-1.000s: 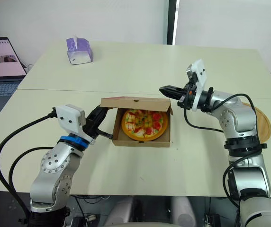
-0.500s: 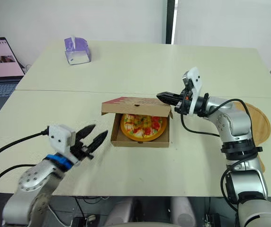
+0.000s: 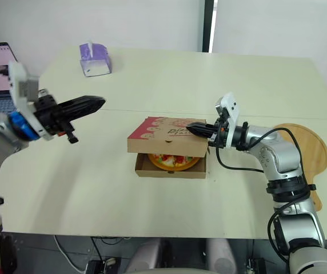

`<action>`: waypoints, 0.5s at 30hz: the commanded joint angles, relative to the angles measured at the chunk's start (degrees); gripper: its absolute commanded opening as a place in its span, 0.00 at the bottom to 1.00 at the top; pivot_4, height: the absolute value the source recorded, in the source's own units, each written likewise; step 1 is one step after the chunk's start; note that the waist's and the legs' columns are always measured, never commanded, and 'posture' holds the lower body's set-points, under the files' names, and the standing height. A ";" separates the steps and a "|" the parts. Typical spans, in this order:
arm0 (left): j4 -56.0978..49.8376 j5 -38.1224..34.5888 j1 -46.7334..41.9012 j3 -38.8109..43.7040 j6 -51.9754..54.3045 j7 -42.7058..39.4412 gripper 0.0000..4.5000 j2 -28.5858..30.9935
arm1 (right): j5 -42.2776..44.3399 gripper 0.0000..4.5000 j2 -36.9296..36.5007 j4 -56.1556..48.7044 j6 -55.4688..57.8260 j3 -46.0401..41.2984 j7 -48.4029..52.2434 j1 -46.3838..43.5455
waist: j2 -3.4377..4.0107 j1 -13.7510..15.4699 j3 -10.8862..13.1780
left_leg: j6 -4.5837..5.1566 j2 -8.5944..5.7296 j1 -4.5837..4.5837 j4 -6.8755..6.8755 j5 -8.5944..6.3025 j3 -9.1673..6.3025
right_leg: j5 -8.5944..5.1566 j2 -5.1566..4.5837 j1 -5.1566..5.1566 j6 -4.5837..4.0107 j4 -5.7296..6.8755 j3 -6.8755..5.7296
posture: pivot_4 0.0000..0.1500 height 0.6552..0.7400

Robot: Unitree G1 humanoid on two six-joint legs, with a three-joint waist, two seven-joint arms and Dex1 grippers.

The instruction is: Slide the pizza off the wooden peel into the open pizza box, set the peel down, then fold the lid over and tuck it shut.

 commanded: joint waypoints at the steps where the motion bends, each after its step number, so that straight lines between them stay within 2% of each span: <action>1: 1.63 1.36 -2.10 -5.07 1.11 -4.56 0.01 0.21 | 0.11 0.00 -0.52 -3.07 -0.53 -0.36 0.14 0.13 | 0.00 -0.57 0.00 | 0.00 0.00 -0.01 -0.03 0.00 0.03 | 0.00 0.00 -0.06 0.00 0.00 0.03 | 1.00 1.00; 5: 4.59 7.42 -2.12 -12.72 -1.06 -9.80 0.01 1.65 | -0.17 0.00 -0.76 -4.04 -0.59 -0.38 -0.30 0.84 | 0.02 -1.09 0.01 | -0.04 0.02 -0.25 -0.03 0.02 0.03 | -0.02 0.01 -0.33 -0.04 0.12 0.03 | 1.00 1.00; 9: 8.22 13.59 -3.00 -16.93 -6.31 -11.21 0.01 -0.37 | -0.38 0.00 -1.61 -5.90 -0.67 -0.23 -0.31 1.97 | 0.01 -1.02 0.01 | -0.12 0.02 -0.35 0.00 0.08 -0.02 | -0.01 0.01 -0.42 -0.05 0.19 0.00 | 1.00 1.00; 15: 10.23 16.71 -3.98 -17.82 -8.77 -12.60 0.01 -2.63 | -5.04 0.00 -6.35 -10.68 -8.31 0.85 2.18 4.64 | -0.01 -0.87 0.00 | -0.11 0.00 -0.61 0.08 0.08 -0.03 | -0.01 -0.01 -0.61 -0.03 0.18 -0.01 | 1.00 1.00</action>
